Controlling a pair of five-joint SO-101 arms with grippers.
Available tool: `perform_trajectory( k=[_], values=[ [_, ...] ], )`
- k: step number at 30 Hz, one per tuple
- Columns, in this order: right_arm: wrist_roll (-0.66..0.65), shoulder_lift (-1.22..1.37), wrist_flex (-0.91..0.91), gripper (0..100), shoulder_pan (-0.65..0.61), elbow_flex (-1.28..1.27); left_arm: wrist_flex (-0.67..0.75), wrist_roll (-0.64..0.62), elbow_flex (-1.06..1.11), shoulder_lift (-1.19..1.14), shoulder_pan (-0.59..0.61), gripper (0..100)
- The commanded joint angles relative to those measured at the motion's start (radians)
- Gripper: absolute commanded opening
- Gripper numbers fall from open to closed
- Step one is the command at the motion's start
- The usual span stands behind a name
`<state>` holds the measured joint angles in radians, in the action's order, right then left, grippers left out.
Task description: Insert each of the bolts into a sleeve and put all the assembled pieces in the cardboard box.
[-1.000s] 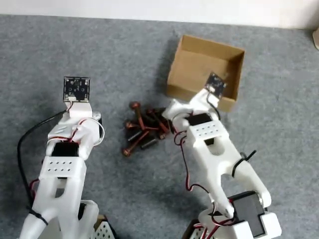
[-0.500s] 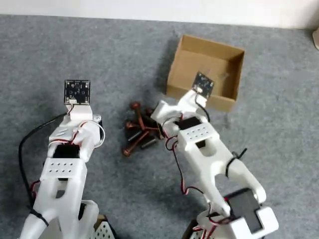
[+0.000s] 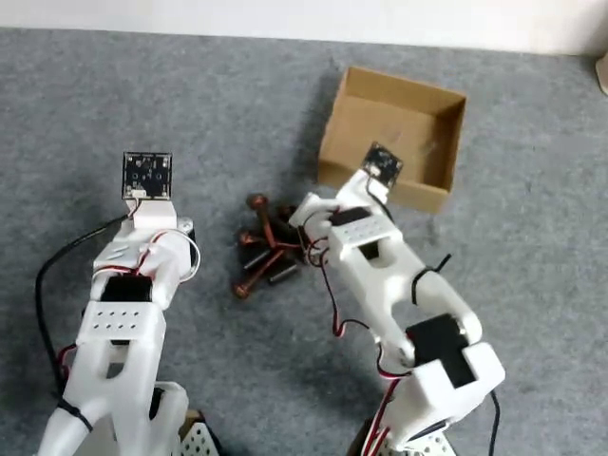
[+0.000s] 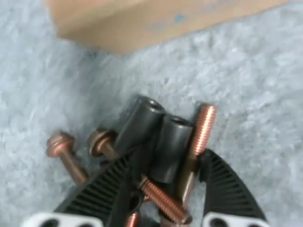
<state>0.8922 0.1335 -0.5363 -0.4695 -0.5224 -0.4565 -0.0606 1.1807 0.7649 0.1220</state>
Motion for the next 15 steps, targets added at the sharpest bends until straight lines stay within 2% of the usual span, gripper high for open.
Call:
perform_trajectory(
  k=[1,7,15],
  values=[
    [0.011,-0.021,-0.050,18.4,0.045,0.022,0.018,-0.011,-0.004,-0.002,0.007,1],
    [0.008,-0.148,-0.085,18.4,0.044,0.016,0.018,-0.011,-0.004,-0.002,0.005,1],
    [0.006,-0.150,-0.087,18.3,0.059,0.022,0.018,-0.011,-0.004,-0.002,0.004,1]
  ],
)
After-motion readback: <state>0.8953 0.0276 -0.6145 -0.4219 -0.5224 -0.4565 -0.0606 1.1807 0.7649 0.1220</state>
